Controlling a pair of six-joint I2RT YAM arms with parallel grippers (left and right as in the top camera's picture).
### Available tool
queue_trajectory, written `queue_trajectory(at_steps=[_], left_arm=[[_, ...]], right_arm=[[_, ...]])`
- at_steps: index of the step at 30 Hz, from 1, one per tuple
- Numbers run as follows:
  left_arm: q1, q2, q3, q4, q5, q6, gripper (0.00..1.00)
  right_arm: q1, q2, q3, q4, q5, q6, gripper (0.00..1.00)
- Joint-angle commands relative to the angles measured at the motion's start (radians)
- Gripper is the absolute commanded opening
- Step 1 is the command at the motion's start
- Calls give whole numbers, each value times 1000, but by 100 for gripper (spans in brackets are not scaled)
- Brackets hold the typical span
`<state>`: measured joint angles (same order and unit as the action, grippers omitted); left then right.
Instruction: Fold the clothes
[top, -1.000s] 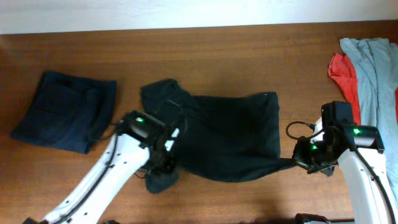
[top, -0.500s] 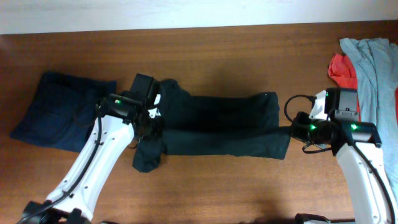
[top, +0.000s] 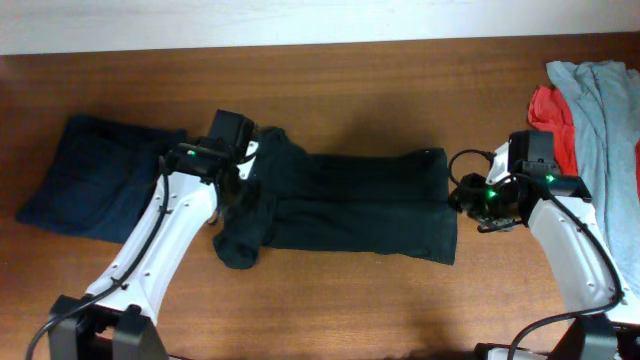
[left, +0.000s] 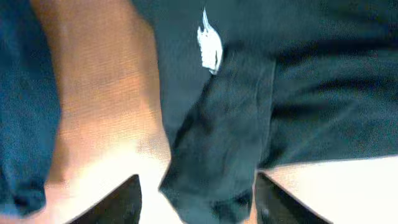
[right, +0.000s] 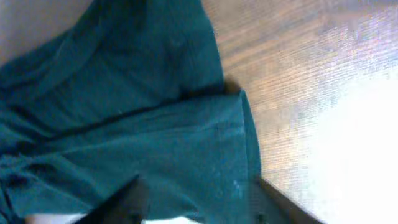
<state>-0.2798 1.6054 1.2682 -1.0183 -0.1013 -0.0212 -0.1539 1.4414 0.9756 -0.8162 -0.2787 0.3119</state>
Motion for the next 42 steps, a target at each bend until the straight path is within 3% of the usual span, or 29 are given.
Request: queue_trajectory(at_steps=[1, 7, 11, 15, 27, 29, 34, 38, 42], left_arm=[[14, 5, 10, -73, 101, 14, 60], [14, 6, -27, -188, 191, -10, 63], [14, 6, -175, -121, 192, -129, 63], [14, 6, -238, -97, 193, -150, 63], [14, 11, -329, 77, 171, -151, 58], [14, 22, -339, 85, 157, -150, 49], [14, 40, -338, 114, 105, -150, 1], [21, 40, -312, 88, 70, -150, 1], [35, 39, -261, 35, 27, -138, 1]], right_arm=[[-5, -6, 12, -45, 0, -1, 68], [-3, -1, 8, -177, 2, -1, 73], [-3, 19, -56, -193, 0, 19, 74], [-3, 25, -133, -130, -3, 60, 69], [-3, 25, -243, 94, -62, 71, 69], [-3, 25, -243, 108, -62, 71, 67], [-3, 25, -243, 145, -61, 71, 57], [-3, 25, -264, 148, -39, 90, 50], [-3, 25, -296, 128, -70, 124, 54]])
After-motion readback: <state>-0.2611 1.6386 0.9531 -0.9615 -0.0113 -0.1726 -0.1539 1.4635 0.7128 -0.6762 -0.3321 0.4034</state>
